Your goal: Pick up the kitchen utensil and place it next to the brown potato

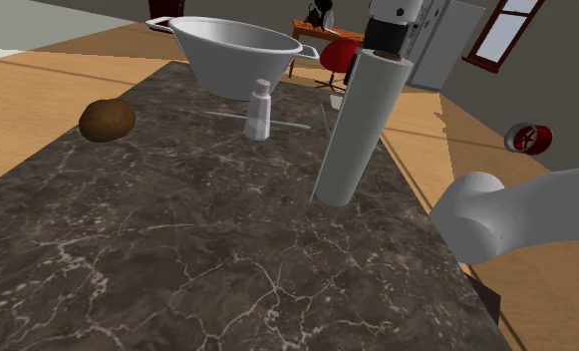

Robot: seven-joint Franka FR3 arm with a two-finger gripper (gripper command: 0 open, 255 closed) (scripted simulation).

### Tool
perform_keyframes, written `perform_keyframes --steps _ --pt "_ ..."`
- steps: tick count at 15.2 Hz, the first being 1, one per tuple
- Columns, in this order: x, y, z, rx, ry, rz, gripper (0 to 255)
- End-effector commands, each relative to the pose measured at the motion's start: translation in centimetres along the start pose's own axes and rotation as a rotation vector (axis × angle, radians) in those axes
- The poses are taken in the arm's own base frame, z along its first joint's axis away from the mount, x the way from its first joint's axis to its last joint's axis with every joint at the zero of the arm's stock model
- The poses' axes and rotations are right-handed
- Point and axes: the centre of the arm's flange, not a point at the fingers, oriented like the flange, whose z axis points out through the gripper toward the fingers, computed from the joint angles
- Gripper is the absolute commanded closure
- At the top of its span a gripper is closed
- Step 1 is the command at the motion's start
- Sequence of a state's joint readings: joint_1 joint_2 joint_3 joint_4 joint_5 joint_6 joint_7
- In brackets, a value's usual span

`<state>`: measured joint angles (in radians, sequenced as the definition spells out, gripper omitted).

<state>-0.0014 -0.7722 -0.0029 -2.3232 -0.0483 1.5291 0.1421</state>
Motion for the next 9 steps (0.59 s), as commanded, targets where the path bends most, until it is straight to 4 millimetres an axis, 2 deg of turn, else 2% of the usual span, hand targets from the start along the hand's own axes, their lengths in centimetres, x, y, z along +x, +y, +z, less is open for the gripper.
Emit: perform_keyframes --steps 1,5,6,9 --pt "0.0 0.0 0.0 0.0 0.0 0.0 0" --pt "4.5 4.3 1.7 0.068 -0.06 0.635 0" --pt "4.7 4.9 1.9 0.075 -0.067 0.701 0" --pt "4.7 4.7 3.5 0.075 -0.067 0.701 0"
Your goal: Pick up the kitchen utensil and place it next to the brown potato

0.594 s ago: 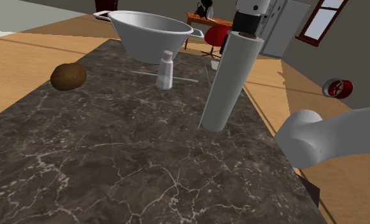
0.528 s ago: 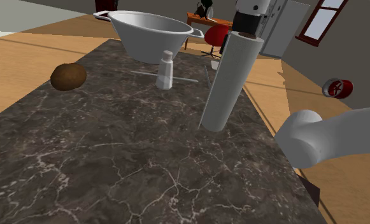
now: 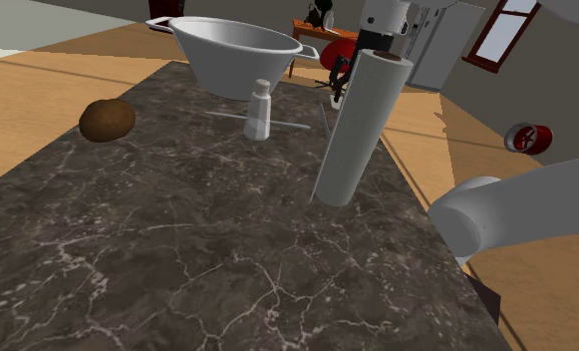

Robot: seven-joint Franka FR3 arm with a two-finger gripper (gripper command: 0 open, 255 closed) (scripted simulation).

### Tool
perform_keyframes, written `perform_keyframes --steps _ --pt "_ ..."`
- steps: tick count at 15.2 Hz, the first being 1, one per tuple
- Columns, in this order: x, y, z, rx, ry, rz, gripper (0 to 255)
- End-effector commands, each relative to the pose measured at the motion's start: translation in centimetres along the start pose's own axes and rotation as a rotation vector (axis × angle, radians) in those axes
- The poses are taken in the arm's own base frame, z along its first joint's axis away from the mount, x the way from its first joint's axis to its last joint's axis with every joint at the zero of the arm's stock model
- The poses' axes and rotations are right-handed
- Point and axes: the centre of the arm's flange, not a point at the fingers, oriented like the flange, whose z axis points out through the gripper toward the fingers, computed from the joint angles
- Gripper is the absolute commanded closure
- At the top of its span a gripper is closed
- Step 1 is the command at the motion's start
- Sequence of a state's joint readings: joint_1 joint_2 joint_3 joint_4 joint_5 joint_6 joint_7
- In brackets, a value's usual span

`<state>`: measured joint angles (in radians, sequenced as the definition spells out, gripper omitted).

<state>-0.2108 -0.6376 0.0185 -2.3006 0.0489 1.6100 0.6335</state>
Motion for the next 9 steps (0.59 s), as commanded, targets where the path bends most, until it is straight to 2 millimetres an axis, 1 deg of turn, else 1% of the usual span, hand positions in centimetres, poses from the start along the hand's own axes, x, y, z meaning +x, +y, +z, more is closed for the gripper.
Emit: perform_keyframes --steps 1,3,4,9 --pt "0.1 0.1 1.1 0.002 -0.001 0.017 0" --pt "0.1 0.1 2.2 0.002 -0.001 0.017 0" --pt "0.1 0.1 3.0 0.002 -0.001 0.017 0" --pt "0.1 0.1 3.0 0.002 -0.001 0.017 0"
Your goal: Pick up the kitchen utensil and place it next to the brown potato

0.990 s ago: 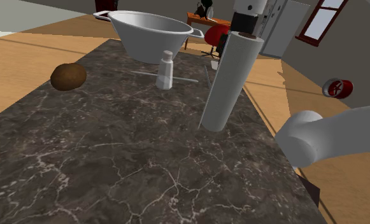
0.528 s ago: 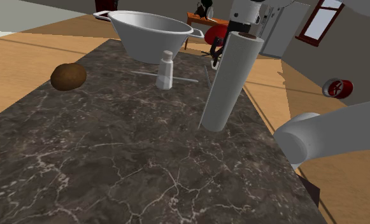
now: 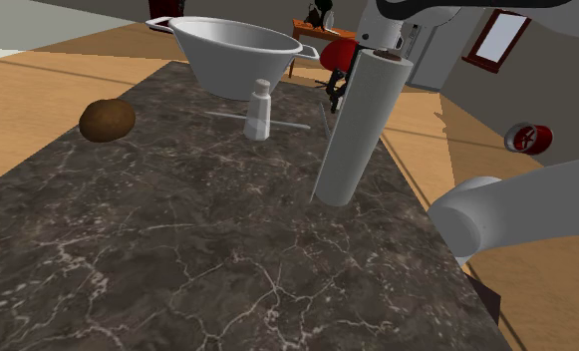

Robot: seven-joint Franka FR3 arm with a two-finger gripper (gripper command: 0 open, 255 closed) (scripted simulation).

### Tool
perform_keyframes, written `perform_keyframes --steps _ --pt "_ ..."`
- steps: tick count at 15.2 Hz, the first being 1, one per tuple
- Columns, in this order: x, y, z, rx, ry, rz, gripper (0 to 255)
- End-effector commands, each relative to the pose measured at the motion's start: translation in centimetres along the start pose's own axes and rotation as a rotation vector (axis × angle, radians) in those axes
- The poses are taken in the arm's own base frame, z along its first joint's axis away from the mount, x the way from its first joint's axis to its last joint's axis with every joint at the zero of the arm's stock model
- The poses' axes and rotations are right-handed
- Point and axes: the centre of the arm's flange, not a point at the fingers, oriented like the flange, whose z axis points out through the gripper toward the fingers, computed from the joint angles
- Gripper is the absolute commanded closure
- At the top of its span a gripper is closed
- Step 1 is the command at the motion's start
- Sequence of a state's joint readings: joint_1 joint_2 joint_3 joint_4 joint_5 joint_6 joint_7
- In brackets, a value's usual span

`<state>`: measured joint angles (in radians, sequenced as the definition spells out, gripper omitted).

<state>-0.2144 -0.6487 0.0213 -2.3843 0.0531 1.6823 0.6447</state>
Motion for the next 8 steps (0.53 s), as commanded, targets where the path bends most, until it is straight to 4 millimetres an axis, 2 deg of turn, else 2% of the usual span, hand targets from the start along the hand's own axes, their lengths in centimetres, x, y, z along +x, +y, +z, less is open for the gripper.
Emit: perform_keyframes --steps 1,3,4,8 --pt "0.0 0.0 0.03 0.0 0.0 0.0 0" --pt "0.0 0.0 0.02 0.0 0.0 0.0 0" --pt "0.0 0.0 0.02 0.0 0.0 0.0 255" --pt "0.0 0.0 0.02 0.0 0.0 0.0 255"
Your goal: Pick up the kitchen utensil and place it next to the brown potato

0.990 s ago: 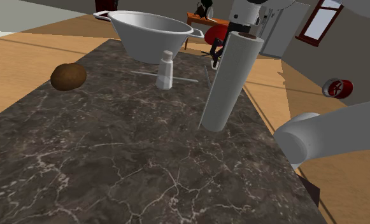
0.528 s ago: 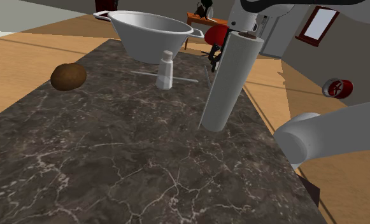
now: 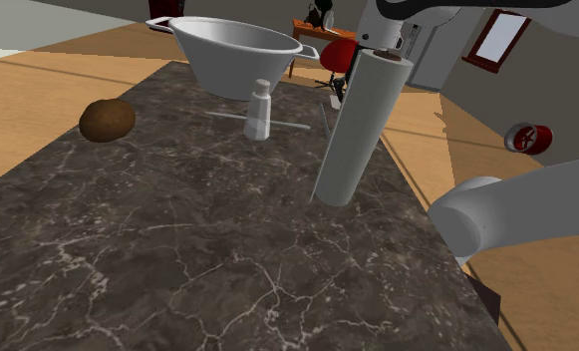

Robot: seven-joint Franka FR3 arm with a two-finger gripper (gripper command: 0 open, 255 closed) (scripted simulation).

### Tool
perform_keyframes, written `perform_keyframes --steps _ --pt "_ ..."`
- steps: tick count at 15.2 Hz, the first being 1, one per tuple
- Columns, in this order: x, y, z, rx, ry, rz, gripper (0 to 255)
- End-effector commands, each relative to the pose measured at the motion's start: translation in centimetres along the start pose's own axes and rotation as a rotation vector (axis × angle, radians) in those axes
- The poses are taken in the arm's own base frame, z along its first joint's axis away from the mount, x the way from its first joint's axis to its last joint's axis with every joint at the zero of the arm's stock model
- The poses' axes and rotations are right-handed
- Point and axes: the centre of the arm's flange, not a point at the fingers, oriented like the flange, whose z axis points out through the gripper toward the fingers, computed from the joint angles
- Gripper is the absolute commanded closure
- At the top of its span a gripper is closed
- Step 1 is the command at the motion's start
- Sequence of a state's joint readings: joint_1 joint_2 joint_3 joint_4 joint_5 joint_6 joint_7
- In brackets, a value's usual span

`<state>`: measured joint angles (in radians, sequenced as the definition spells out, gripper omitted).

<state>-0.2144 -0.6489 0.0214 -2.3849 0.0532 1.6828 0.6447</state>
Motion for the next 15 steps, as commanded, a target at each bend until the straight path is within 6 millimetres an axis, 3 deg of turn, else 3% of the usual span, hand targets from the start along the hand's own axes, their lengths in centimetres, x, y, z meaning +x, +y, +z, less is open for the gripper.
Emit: perform_keyframes --steps 1,5,15 --pt "0.0 0.0 0.0 0.0 0.0 0.0 255" --pt "0.0 0.0 0.0 0.0 0.0 0.0 255" --pt "-0.3 0.0 -5.3 0.0 0.0 0.0 255"
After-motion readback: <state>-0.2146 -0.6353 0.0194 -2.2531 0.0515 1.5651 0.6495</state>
